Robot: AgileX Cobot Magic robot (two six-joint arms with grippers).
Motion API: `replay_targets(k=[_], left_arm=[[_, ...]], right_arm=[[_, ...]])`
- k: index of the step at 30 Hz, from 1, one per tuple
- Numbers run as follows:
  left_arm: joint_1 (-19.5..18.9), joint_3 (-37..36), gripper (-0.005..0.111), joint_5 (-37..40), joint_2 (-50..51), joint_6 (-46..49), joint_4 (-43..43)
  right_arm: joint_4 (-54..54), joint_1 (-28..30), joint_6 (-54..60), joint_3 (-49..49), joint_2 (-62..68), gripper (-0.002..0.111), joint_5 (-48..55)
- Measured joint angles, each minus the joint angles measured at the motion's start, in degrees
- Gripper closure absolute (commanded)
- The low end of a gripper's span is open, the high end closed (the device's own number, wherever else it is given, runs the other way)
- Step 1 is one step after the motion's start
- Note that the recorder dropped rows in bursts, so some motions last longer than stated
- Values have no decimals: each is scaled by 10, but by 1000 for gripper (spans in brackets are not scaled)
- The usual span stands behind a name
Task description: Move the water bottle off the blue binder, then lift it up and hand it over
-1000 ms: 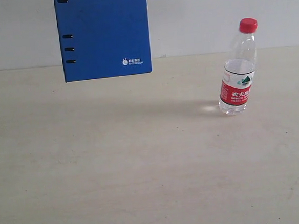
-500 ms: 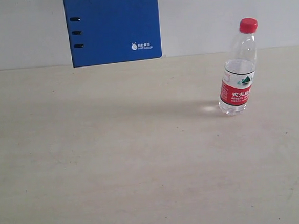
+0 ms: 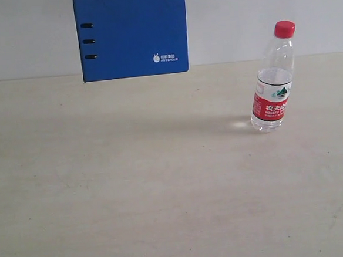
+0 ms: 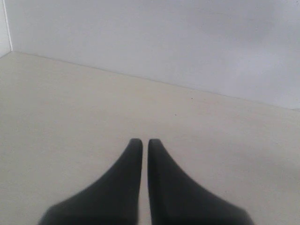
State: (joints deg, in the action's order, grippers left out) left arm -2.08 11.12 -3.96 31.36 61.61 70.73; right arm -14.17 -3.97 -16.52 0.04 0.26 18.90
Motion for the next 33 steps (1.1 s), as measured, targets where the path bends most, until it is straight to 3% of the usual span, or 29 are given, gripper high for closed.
replay_targets(k=[4,15,27,33], left_arm=[[0,0,102,0,0,0,0],[0,0,102,0,0,0,0],[0,0,102,0,0,0,0],[0,-8,102,-2,-48,0,0]], right_arm=[[40,0,65,0,0,108,0],[118,0,86,0,0,108,0],[125,0,86,0,0,108,0],[126,0,86,0,0,108,0]])
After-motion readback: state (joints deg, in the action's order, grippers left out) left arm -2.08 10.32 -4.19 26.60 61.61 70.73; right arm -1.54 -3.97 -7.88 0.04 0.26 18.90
